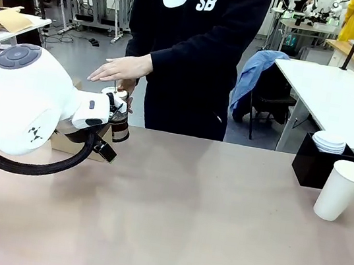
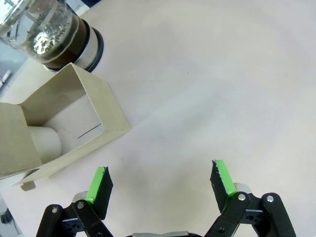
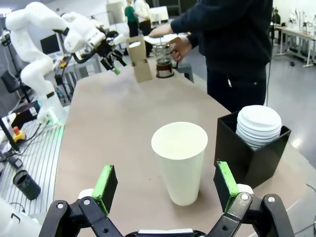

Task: Pour a drink into a cup and package it in a carrier.
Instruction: Pick up the 600 ml Paper Cup and place it in the middle top area of the table.

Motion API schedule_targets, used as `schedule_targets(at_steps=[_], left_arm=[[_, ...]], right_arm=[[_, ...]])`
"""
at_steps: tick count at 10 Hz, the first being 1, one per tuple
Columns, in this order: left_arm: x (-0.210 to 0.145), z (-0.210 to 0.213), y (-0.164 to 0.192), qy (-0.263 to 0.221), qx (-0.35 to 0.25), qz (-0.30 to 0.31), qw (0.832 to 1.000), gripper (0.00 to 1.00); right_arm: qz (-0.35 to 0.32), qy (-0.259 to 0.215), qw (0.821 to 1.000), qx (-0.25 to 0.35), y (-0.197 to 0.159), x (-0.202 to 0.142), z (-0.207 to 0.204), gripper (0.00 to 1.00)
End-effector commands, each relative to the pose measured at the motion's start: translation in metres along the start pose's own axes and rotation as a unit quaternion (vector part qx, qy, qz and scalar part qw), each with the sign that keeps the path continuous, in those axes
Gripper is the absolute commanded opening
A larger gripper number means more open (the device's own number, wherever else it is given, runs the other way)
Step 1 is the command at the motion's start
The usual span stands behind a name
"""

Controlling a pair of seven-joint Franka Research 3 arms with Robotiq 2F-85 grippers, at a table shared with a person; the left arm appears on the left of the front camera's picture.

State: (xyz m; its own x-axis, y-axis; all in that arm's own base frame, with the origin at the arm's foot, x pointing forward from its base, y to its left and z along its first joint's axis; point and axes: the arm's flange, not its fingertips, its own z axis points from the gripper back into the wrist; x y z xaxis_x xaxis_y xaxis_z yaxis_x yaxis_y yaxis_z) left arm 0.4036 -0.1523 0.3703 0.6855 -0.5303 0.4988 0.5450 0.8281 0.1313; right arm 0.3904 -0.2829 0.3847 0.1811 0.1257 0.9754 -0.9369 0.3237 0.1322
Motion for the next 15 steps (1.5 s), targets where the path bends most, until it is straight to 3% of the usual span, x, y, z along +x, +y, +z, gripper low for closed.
schedule_targets(at_steps=[1, 6, 9, 15], left_arm=[[0.000, 0.000, 0.001, 0.000, 0.000, 0.001, 1.000, 1.00], [0.000, 0.000, 0.001, 0.000, 0.000, 0.001, 1.000, 1.00], [0.000, 0.000, 0.001, 0.000, 0.000, 0.001, 1.000, 1.00], [0.000, 0.000, 0.001, 0.000, 0.000, 0.001, 1.000, 1.00]], right_arm=[[0.014, -0.048, 0.999, -0.022, 0.016, -0.031, -0.027, 1.00], [0.012, -0.061, 0.998, -0.018, 0.061, -0.075, -0.081, 1.00], [0.020, -0.051, 0.997, -0.053, 0.072, -0.084, -0.108, 1.00], [0.024, -0.042, 0.993, -0.109, 0.065, -0.097, -0.125, 1.00]])
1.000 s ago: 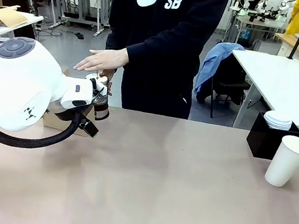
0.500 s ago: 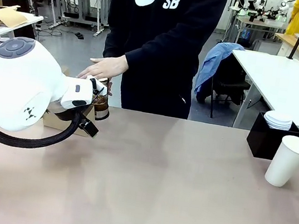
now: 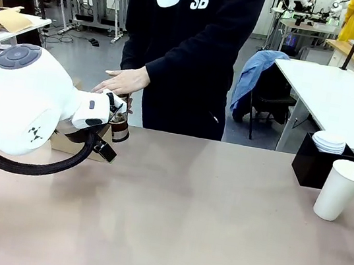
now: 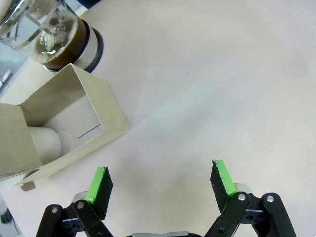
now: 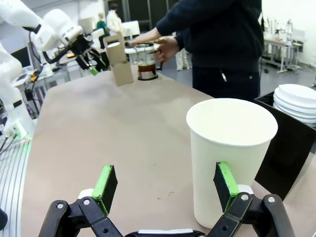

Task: Pour a drink into a cup and package it in a carrier.
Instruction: Pick up the 600 ml Paper Cup and place it in the middle top area of the table.

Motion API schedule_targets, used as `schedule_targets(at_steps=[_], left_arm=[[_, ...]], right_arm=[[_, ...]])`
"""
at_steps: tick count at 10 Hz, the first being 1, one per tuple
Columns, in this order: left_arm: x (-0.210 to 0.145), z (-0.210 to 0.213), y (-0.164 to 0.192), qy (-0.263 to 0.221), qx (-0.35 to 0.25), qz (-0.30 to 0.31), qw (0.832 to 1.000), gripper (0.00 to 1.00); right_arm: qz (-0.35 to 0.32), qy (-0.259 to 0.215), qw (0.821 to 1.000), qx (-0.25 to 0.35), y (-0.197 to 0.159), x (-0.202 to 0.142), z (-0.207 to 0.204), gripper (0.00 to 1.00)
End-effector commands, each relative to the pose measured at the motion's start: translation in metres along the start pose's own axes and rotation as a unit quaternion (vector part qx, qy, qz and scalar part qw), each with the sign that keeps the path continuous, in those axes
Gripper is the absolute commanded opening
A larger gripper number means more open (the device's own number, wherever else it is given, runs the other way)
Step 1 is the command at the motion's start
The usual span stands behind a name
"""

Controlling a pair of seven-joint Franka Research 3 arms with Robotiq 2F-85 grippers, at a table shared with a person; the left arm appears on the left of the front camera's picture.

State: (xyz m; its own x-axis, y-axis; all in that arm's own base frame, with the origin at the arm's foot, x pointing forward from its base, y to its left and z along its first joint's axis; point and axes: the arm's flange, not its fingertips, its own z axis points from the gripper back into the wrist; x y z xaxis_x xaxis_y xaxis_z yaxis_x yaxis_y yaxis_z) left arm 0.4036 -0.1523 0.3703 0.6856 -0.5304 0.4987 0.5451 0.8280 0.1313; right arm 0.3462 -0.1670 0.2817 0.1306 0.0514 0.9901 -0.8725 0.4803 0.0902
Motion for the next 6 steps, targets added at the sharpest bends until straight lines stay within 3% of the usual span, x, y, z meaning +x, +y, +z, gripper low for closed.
schedule_targets(at_steps=[1, 6], left_arm=[[0.000, 0.000, 0.001, 0.000, 0.000, 0.001, 1.000, 1.00], [0.000, 0.000, 0.001, 0.000, 0.000, 0.001, 1.000, 1.00]], right_arm=[[0.014, 0.000, 1.000, -0.019, 0.002, -0.005, -0.007, 1.00], [0.008, 0.010, 0.997, -0.071, -0.015, -0.014, -0.007, 1.00]])
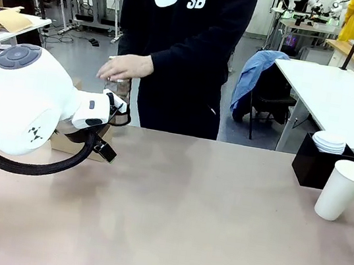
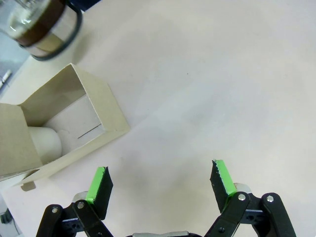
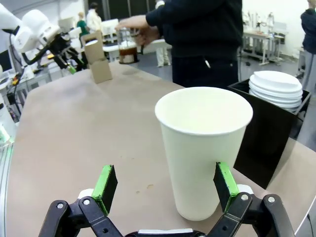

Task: Pour a drink into a cup and package it in a carrier.
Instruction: Pick up the 600 ml Paper Cup and place it in the middle top area of the table.

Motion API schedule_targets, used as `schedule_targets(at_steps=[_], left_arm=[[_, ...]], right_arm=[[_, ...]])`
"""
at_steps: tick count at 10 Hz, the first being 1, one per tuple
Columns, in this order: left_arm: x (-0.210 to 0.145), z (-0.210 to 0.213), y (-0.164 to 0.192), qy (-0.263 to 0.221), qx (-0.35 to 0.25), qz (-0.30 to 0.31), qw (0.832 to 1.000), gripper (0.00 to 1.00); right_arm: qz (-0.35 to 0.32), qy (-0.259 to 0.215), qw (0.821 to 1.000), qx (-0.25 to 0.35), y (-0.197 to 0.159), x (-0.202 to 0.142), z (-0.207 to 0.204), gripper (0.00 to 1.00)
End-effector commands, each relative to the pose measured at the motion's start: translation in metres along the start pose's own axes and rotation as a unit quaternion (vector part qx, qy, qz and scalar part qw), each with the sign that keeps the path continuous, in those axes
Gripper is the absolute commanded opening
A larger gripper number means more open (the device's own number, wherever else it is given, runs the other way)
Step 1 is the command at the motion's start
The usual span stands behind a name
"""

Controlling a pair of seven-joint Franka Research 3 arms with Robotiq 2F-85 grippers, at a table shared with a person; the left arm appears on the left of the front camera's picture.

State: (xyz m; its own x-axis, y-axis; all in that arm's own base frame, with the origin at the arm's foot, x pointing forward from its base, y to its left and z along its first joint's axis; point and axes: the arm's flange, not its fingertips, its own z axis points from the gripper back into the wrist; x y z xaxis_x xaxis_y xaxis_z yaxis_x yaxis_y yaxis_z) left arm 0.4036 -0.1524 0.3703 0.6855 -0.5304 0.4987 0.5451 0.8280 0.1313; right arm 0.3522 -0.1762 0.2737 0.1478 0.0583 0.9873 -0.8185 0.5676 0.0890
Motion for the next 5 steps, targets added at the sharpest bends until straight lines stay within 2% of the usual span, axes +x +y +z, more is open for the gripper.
schedule_targets(at_steps=[1, 5], left_arm=[[0.000, 0.000, 0.001, 0.000, 0.000, 0.001, 1.000, 1.00], [0.000, 0.000, 0.001, 0.000, 0.000, 0.001, 1.000, 1.00]], right_arm=[[0.014, 0.002, 0.999, -0.040, -0.009, -0.010, -0.013, 1.00], [0.016, -0.006, 0.997, -0.075, -0.022, -0.018, -0.025, 1.00]])
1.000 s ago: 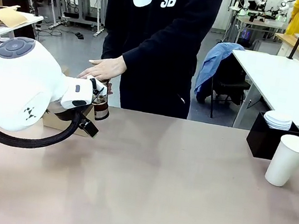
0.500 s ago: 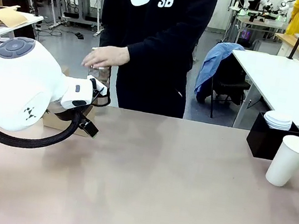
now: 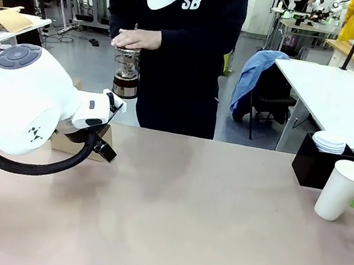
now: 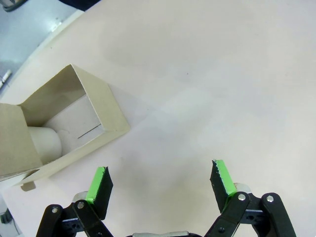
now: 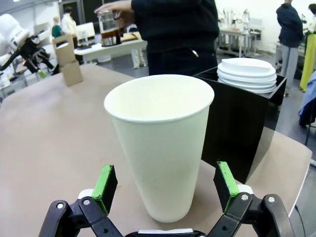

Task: Pour a drink into a cup and package it in a carrier.
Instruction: Pick up the 600 ml Paper Cup and place it in the middle top area of the table.

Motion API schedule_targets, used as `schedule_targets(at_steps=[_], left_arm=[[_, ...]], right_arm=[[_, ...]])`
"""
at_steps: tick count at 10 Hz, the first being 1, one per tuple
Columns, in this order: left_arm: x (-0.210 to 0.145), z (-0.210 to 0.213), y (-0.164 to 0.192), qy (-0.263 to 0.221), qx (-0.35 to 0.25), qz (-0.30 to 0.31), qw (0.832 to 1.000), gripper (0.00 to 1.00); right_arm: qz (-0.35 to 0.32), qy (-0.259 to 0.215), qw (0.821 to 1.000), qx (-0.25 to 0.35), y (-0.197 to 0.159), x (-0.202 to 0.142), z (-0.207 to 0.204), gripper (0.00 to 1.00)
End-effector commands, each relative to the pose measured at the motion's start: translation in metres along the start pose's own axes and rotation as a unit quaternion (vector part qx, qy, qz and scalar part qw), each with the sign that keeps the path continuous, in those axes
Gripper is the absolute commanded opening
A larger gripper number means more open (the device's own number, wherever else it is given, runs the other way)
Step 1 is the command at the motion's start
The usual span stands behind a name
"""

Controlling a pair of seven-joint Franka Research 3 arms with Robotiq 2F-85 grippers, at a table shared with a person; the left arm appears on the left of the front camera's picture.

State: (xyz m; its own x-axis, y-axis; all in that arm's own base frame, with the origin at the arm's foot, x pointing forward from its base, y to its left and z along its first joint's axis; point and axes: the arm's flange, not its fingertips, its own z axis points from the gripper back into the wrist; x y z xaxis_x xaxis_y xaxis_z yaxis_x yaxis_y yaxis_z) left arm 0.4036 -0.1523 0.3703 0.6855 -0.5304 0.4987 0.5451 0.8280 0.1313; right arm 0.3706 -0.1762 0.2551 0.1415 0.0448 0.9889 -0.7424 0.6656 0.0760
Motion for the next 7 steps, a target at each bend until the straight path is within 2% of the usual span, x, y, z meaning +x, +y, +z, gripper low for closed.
schedule_targets(at_steps=[1, 7], left_arm=[[0.000, 0.000, 0.001, 0.000, 0.000, 0.001, 1.000, 1.00], [0.000, 0.000, 0.001, 0.000, 0.000, 0.001, 1.000, 1.00]], right_arm=[[0.016, -0.005, 1.000, -0.011, -0.005, -0.004, -0.017, 1.00], [0.016, -0.020, 1.000, 0.008, -0.013, -0.001, -0.054, 1.00]])
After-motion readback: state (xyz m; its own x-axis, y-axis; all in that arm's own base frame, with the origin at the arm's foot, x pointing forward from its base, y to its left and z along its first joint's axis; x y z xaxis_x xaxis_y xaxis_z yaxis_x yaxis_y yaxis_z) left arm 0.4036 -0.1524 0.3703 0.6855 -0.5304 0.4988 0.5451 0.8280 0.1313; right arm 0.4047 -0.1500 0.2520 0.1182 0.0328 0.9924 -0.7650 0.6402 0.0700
